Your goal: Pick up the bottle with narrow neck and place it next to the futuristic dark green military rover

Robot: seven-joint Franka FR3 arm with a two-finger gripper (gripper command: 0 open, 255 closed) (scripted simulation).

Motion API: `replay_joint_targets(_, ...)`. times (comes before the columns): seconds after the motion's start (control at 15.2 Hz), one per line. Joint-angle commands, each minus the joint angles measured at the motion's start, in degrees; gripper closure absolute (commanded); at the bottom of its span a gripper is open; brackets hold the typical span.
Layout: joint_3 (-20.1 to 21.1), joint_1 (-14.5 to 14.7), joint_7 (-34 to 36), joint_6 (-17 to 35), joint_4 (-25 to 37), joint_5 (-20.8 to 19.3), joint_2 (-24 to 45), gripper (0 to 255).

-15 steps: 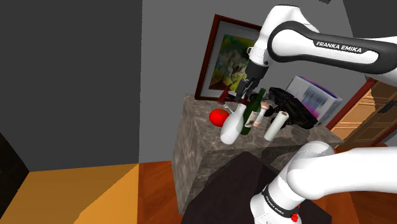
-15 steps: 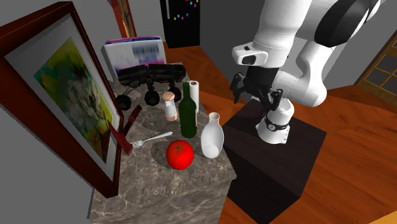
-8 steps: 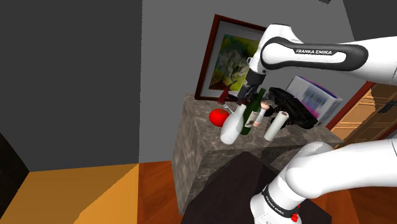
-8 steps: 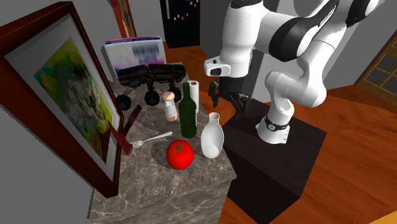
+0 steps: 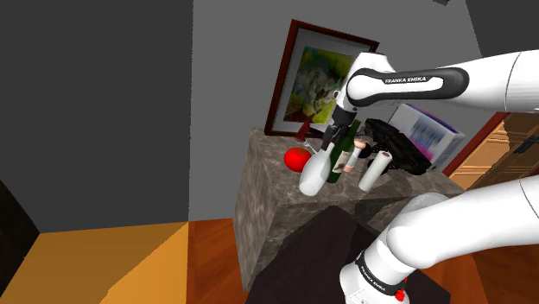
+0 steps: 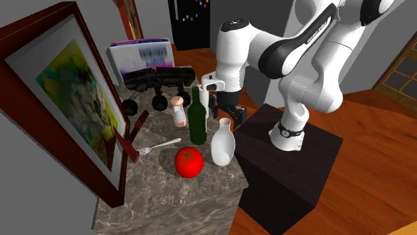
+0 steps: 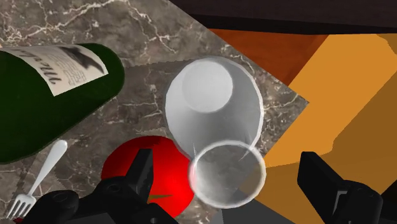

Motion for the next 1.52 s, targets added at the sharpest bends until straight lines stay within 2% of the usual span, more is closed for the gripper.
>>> replay_joint_targets(0.0, -0.29, -0.08, -0.09, 1.77, -1.29, -0.15, 0.45, 0)
replay_joint_targets(0.13, -0.47, -0.08, -0.12, 3.13, -2.16, -0.21, 0.95, 0)
replay_joint_targets(0.59, -0.47, -0.08, -0.12, 3.13, -2.16, -0.21, 0.95, 0)
replay_joint_targets(0.66, -0.47, -0.08, -0.12, 3.13, -2.16, -0.21, 0.95, 255)
replay_joint_targets(1.25, -0.47, -0.08, -0.12, 3.13, -2.16, -0.21, 0.95, 255)
replay_joint_targets(1.45, -0.11, -0.05, -0.06, 0.55, -0.46, -0.08, 0.06, 255)
